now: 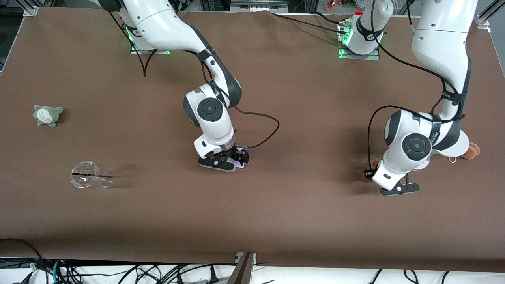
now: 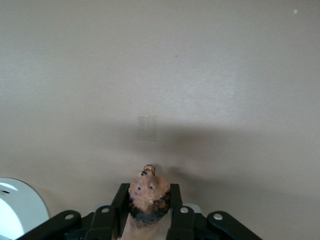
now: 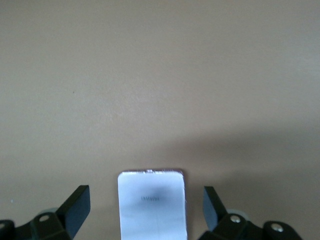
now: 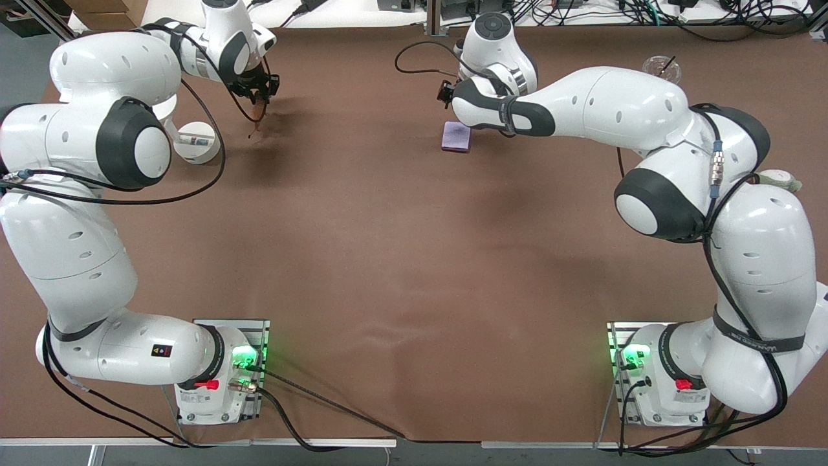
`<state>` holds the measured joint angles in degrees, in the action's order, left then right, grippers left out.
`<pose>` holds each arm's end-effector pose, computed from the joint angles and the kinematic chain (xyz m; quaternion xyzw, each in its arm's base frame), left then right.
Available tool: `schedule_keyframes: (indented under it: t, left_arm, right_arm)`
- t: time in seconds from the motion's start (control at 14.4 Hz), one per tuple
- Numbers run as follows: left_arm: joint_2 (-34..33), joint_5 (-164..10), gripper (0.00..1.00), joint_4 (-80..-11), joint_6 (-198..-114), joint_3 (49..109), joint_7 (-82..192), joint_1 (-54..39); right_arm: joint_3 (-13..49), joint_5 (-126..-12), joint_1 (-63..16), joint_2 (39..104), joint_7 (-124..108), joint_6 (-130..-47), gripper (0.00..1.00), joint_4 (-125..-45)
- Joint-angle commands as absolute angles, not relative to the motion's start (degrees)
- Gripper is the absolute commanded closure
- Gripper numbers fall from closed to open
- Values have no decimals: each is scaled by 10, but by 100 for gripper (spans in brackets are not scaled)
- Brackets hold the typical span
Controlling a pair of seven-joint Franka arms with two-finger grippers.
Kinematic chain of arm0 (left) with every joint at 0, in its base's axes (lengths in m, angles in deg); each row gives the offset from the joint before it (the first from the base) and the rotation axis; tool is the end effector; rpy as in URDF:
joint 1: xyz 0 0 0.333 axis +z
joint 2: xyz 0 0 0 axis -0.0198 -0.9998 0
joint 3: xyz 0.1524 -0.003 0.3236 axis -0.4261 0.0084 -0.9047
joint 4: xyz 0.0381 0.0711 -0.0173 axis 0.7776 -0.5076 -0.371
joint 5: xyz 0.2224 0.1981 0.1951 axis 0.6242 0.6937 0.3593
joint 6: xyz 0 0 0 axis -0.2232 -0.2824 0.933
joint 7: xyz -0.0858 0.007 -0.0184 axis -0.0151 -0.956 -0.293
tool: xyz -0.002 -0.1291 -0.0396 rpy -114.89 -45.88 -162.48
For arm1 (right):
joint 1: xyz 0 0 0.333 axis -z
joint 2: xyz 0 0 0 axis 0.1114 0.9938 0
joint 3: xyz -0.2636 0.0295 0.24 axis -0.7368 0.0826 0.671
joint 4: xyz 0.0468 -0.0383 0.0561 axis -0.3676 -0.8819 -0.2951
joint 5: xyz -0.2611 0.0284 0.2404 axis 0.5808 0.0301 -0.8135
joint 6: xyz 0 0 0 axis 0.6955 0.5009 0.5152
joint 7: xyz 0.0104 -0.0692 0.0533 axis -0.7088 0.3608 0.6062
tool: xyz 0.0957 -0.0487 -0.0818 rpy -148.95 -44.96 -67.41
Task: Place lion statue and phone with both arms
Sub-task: 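Place the lion with the left gripper while the right gripper grasps the phone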
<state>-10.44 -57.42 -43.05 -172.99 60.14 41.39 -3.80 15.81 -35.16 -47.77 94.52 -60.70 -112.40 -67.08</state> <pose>0.6749 -0.0477 0.2674 -0.9952 -0.0701 -0.0242 0.0645 0.6136 0.4406 0.2620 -0.9876 0.1146 -0.0951 0.0488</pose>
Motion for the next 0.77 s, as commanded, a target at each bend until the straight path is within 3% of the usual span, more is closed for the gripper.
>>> schedule_keyframes:
  t: [0.0, 0.35, 0.42, 0.63, 0.7]
  left_arm:
    - [-80, -564, 80, -454, -1737, 610, 435, -26]
    - [-84, -564, 77, -455, -1742, 610, 435, -26]
    - [-84, -564, 71, -454, -1742, 610, 435, -26]
    - [-85, -564, 39, -454, -1742, 610, 434, -26]
    - [-85, -564, 23, -454, -1742, 610, 434, -26]
  right_arm:
    - [157, -340, -480, 986, -627, -1139, 0, -633]
    - [157, -324, -484, 1004, -625, -1140, 0, -630]
    - [157, -323, -486, 1005, -625, -1140, 0, -630]
    - [157, -323, -490, 1014, -625, -1143, 0, -629]
    - [157, -323, -495, 1016, -625, -1145, 0, -630]
